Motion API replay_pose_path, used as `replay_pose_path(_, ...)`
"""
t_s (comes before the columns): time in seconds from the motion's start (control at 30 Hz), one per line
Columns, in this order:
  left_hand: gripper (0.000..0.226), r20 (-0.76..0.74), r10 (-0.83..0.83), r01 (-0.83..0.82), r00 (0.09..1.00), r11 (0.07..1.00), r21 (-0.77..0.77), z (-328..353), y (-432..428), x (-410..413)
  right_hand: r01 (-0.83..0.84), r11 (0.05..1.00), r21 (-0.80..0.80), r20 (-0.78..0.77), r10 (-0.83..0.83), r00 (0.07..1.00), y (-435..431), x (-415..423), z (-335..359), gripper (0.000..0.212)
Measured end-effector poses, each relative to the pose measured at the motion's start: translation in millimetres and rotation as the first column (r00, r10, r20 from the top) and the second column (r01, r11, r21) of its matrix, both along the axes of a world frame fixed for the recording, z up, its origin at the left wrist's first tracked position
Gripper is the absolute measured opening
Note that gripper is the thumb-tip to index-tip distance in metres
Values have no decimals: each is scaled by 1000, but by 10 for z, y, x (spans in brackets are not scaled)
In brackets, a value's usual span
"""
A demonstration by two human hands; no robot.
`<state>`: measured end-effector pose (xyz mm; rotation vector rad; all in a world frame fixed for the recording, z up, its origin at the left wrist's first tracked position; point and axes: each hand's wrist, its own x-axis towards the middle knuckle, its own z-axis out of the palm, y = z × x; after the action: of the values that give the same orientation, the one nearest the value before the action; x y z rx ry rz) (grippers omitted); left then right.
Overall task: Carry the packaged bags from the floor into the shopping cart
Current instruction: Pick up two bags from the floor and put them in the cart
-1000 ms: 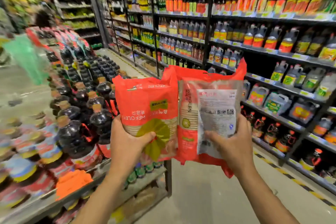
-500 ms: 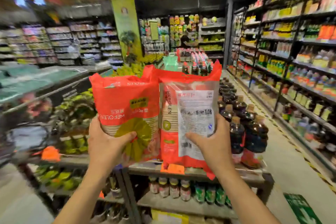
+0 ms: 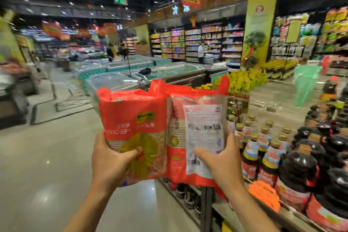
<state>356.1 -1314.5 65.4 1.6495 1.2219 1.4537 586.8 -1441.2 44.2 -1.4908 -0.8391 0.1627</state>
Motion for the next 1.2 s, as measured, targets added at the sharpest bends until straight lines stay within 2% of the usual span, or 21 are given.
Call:
replay_pose_path(0.2, 78, -11, 152, -152, 988, 988, 12, 37, 219, -635, -181, 983, -7, 9, 181, 983, 581, -419, 62, 76)
replay_pose_path(0.37, 84, 20, 202, -203, 979, 978, 44, 7, 647, -1028, -278, 960, 21, -3, 278, 961, 1202, -738, 107, 78)
replay_pose_path(0.5, 87, 26, 202, -204, 979, 977, 58, 12, 1114, -1255, -299, 954, 14, 18, 299, 954, 1733, -937, 131, 72)
replay_pose_path(0.6, 87, 37, 189, -192, 981, 979, 72, 11, 1486, -1394, -312, 950, 10, 30, 312, 950, 2138, -1074, 148, 75)
replay_pose_path(0.73, 85, 37, 194, -196, 980, 978, 74, -34, 1930, -1595, -316, 948, 22, 51, 315, 948, 2620, -1261, 98, 64)
replay_pose_path(0.93, 87, 29, 216, -217, 976, 975, 54, -134, 2503, -1793, -321, 947, -3, 37, 321, 946, 3239, -1455, 14, 78)
replay_pose_path(1.2, 84, -6, 241, -241, 970, 970, 30, -240, 3339, -1689, -349, 937, -19, -1, 349, 937, 4164, -1324, -192, 74)
